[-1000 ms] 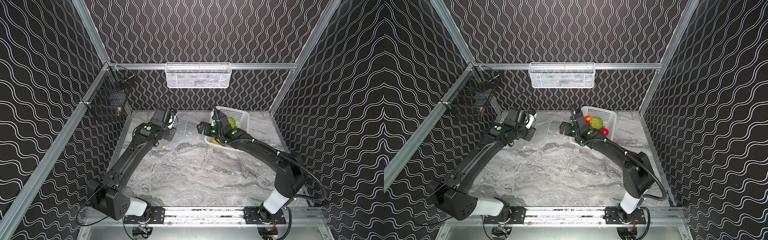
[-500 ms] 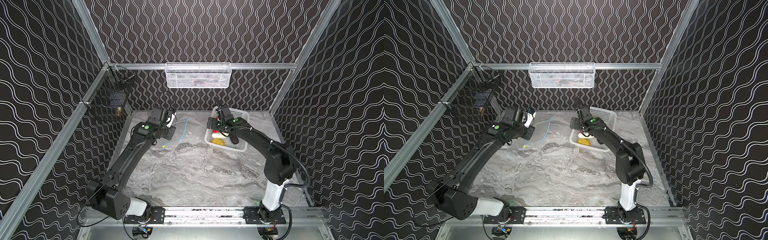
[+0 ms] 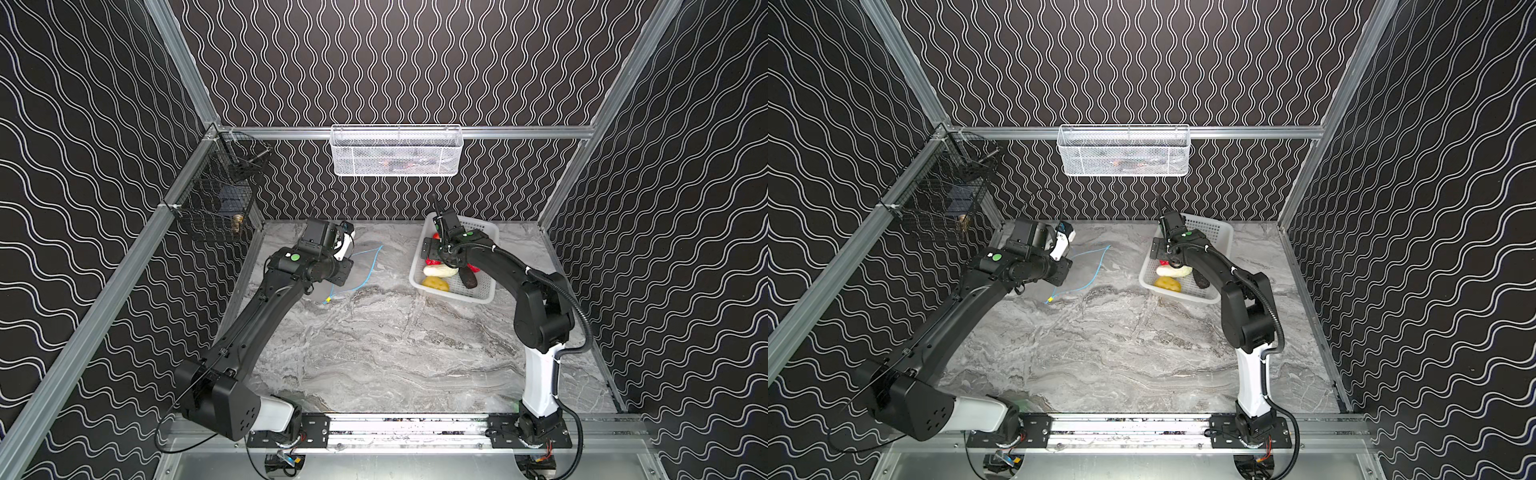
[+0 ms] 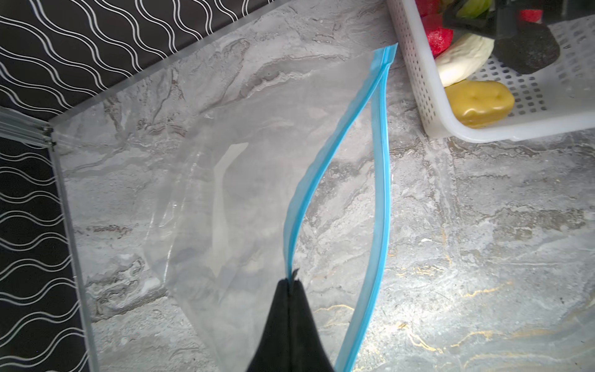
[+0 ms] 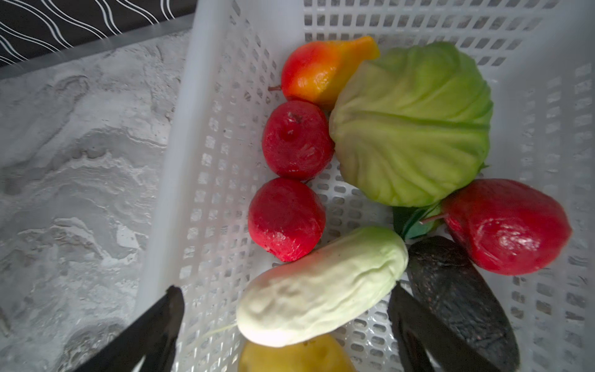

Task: Place the food in the zip-top bag and seal the zipper
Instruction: 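Lower the right gripper into the basket onto a red apple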

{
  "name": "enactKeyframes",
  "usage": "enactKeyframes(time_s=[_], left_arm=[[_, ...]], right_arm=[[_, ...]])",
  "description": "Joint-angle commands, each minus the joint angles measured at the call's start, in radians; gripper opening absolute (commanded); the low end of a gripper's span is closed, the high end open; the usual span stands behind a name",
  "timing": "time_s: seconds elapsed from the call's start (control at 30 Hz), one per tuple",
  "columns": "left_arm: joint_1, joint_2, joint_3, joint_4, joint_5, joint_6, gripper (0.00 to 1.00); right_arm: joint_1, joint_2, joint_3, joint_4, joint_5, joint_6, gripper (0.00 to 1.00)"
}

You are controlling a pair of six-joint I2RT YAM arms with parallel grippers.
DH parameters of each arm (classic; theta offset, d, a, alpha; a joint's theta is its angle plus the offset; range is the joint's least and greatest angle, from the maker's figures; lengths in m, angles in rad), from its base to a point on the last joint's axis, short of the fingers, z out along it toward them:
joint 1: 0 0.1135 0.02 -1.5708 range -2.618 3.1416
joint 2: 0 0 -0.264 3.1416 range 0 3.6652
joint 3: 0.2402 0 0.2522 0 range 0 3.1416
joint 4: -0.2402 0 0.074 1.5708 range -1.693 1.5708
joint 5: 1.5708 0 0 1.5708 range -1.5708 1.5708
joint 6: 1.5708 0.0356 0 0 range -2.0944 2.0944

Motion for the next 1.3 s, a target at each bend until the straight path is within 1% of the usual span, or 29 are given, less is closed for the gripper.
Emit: enactKeyframes(time_s=[0.0, 0.13, 0.23, 0.33, 0.47, 0.7, 0.8, 0.9, 0.97, 1.07, 1.17, 1.27], left_arm=[[0.002, -0.007, -0.008, 0.022, 0.018, -0.023, 0.00], [0.006, -0.016, -0.023, 0.026, 0.020, -0.022, 0.00], [0.007, -0.026, -0.040, 0.029, 0.035, -0.024, 0.00], [0.008, -0.033, -0.045, 0.035, 0.028, -0.022, 0.00], [0.012, -0.034, -0.043, 0.033, 0.025, -0.022, 0.00], [0.018, -0.042, -0.058, 0.044, 0.008, -0.012, 0.00], [0.017, -0.042, -0.061, 0.046, 0.014, -0.013, 0.00], [0.018, -0.040, -0.064, 0.049, 0.015, -0.017, 0.00], [0.022, -0.039, -0.067, 0.052, 0.020, -0.021, 0.00], [0.030, -0.040, -0.072, 0.058, 0.031, -0.024, 0.00], [0.044, -0.045, -0.073, 0.057, 0.041, -0.025, 0.00], [0.049, -0.043, -0.083, 0.061, 0.050, -0.013, 0.00]], right_arm=[[-0.024, 0.021, 0.021, -0.016, 0.011, -0.010, 0.98], [-0.034, 0.045, 0.037, -0.004, -0.003, -0.021, 0.97], [-0.041, 0.070, 0.070, -0.009, -0.020, -0.021, 0.94], [-0.042, 0.087, 0.095, -0.010, -0.036, -0.017, 0.92], [-0.045, 0.103, 0.096, 0.016, -0.075, -0.006, 0.87], [-0.045, 0.158, 0.136, 0.005, -0.146, 0.005, 0.81], [-0.045, 0.171, 0.136, 0.007, -0.150, 0.009, 0.79], [-0.045, 0.179, 0.135, 0.011, -0.157, 0.008, 0.73], [-0.045, 0.190, 0.144, 0.005, -0.161, 0.006, 0.73], [-0.045, 0.207, 0.165, -0.009, -0.160, 0.000, 0.69], [-0.047, 0.215, 0.170, -0.007, -0.158, -0.001, 0.68], [-0.049, 0.226, 0.172, 0.001, -0.165, -0.010, 0.63]])
